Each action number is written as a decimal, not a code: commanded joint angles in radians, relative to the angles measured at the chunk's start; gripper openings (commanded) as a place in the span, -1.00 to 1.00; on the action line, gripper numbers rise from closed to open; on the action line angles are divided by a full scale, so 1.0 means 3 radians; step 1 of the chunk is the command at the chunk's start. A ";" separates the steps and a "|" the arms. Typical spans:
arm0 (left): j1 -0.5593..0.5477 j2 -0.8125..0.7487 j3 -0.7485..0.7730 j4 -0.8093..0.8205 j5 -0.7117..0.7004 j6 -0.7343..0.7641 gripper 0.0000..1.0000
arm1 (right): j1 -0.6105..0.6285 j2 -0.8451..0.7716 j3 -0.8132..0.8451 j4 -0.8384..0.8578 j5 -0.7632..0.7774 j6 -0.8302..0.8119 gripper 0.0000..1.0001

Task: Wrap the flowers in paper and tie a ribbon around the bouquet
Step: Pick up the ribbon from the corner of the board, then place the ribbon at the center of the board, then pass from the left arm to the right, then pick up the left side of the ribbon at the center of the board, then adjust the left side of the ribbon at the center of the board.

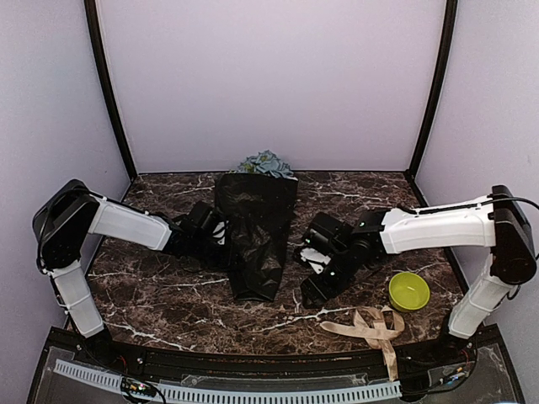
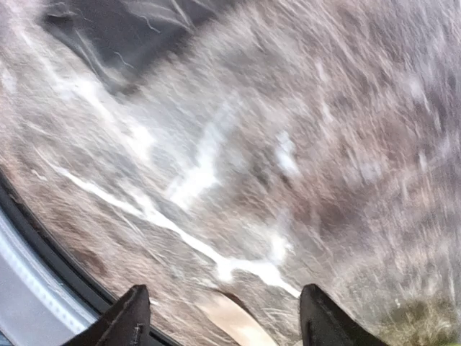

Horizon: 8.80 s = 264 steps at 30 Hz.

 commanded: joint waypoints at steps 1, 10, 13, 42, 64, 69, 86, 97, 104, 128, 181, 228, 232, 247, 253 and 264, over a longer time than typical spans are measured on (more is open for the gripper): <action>0.0023 0.0037 -0.0160 -0.0134 0.0024 -0.0010 -0.44 | -0.0006 -0.0060 -0.0110 -0.0531 0.0311 0.0062 0.49; 0.0048 0.0042 -0.0193 -0.0094 0.0051 -0.0019 -0.44 | 0.0263 0.0278 -0.0151 -0.0572 0.0215 -0.0058 0.56; 0.0057 0.0050 -0.0194 -0.0092 0.0061 -0.0020 -0.44 | 0.0274 0.0405 -0.0167 -0.0558 0.0298 -0.0076 0.50; 0.0078 0.0048 -0.0235 -0.0057 0.0083 -0.0037 -0.44 | -0.1357 -0.0278 0.3773 -0.0264 0.2430 -0.1191 -1.00; 0.0089 0.0082 -0.0231 -0.0047 0.0102 -0.0040 -0.44 | -0.0067 -0.0525 0.1281 0.0796 -0.0689 -0.1311 -1.00; 0.0094 0.0089 -0.0230 -0.0053 0.0110 -0.0039 -0.44 | 0.0525 0.0261 0.1426 0.0452 -0.0505 -0.1455 -1.00; 0.0101 0.0094 -0.0235 -0.0050 0.0117 -0.0046 -0.44 | 0.0215 0.0419 0.0964 0.0905 -0.0195 -0.0672 0.97; 0.0102 0.0094 -0.0242 -0.0042 0.0122 -0.0046 -0.44 | -0.0897 0.0594 -0.0191 0.2357 -0.1138 0.1189 0.46; 0.0107 0.0089 -0.0255 -0.0025 0.0128 -0.0050 -0.44 | -0.0918 0.1102 -0.0158 0.2719 -0.1392 0.1407 0.28; 0.0110 0.0104 -0.0257 -0.0022 0.0133 -0.0048 -0.44 | -0.0844 0.1434 -0.0261 0.3746 -0.1699 0.1979 -0.60; -0.1633 -0.0026 0.0511 -0.1846 -0.0649 0.2315 -0.52 | -0.0749 0.1169 0.0110 0.2887 -0.1358 0.1556 -1.00; 0.0967 -0.1036 -0.0722 -0.0758 0.0612 0.0262 -1.00 | -0.0804 0.0994 0.0380 0.2549 -0.1360 0.1459 -1.00; 0.1342 -0.0846 -0.0484 -0.0557 0.0626 0.0199 -1.00 | -0.0801 0.0989 0.0322 0.2581 -0.1357 0.1473 -1.00; 0.2180 -0.0846 0.0319 -0.0485 -0.0181 0.0308 -1.00 | -0.0800 0.1070 0.0157 0.2637 -0.1342 0.1486 -1.00; 0.2337 -0.1066 0.0530 -0.0526 -0.0372 0.0488 -1.00 | -0.0799 0.1120 0.0121 0.2637 -0.1335 0.1469 -1.00; 0.2344 -0.1476 0.0765 -0.0507 -0.0424 0.0954 -1.00 | -0.0795 0.1170 0.0107 0.2615 -0.1313 0.1430 -1.00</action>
